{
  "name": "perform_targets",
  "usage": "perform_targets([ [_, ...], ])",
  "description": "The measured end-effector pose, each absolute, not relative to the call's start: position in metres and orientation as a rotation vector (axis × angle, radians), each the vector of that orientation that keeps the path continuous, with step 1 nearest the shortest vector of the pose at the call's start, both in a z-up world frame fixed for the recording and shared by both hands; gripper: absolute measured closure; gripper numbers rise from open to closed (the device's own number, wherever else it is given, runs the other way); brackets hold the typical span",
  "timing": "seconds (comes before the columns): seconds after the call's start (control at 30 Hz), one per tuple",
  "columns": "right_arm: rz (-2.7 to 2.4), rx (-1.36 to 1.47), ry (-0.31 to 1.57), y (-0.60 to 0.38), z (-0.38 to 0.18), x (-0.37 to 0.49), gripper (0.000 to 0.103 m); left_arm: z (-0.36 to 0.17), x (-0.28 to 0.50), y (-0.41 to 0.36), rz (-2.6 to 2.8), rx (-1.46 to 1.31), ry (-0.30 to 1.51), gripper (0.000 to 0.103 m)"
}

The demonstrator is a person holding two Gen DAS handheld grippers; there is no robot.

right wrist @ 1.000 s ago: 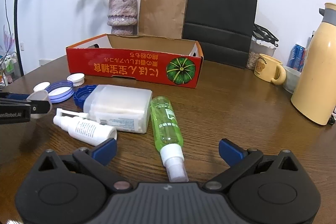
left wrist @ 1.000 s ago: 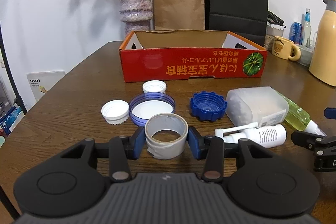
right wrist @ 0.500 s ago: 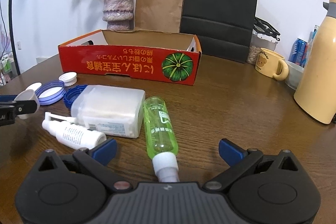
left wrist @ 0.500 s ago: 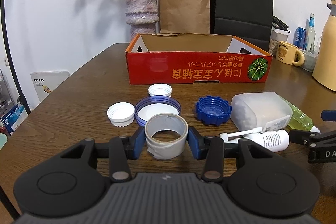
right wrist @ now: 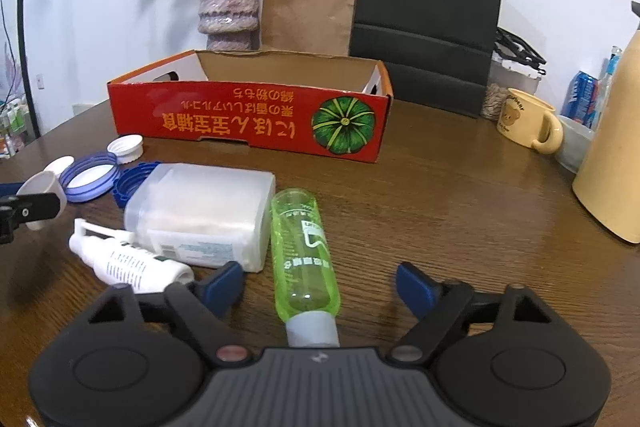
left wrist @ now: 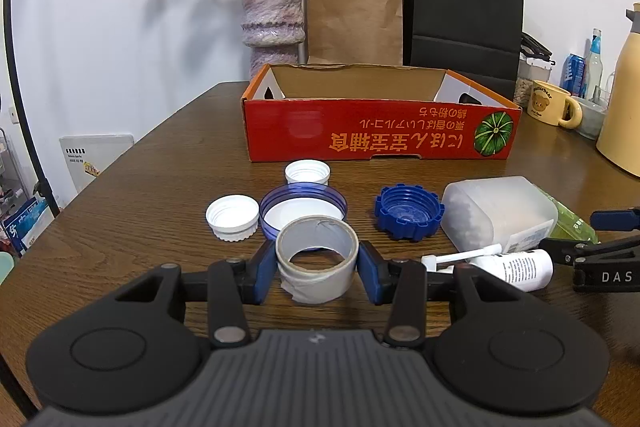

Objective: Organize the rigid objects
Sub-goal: 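Grasp the white tape roll with the left tool while the right tool grasps the green spray bottle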

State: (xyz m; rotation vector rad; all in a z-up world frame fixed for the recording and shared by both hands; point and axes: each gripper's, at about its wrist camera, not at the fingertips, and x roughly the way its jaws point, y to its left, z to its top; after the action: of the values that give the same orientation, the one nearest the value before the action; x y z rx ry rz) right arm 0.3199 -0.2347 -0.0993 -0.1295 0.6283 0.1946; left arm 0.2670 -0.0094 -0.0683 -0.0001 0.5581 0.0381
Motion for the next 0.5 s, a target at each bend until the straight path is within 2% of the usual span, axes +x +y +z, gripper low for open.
perform_targets([
  [0.1,0.215,-0.125,0.633,-0.2337,-0.0994,0.3206,0.033,-0.0686,0.2668,-0.0093,0.036,0.001,0.557,0.059],
  [0.17,0.233,-0.112,0.635,-0.2344,-0.0992,0.3213,0.044,-0.0686,0.2667,-0.0093,0.036,0.002,0.557,0.059],
  [0.3,0.240,-0.097,0.636,-0.2358,-0.0993,0.3209,0.056,-0.0688,0.2669,-0.0095,0.036,0.002,0.557,0.059],
  [0.37,0.247,-0.088,0.635,-0.2365,-0.0993,0.3198,0.070,-0.0688,0.2669,-0.0094,0.038,0.002,0.558,0.059],
  [0.5,0.246,-0.086,0.630,-0.2368,-0.0993,0.3179,0.071,-0.0692,0.2669,-0.0095,0.037,0.002,0.557,0.059],
])
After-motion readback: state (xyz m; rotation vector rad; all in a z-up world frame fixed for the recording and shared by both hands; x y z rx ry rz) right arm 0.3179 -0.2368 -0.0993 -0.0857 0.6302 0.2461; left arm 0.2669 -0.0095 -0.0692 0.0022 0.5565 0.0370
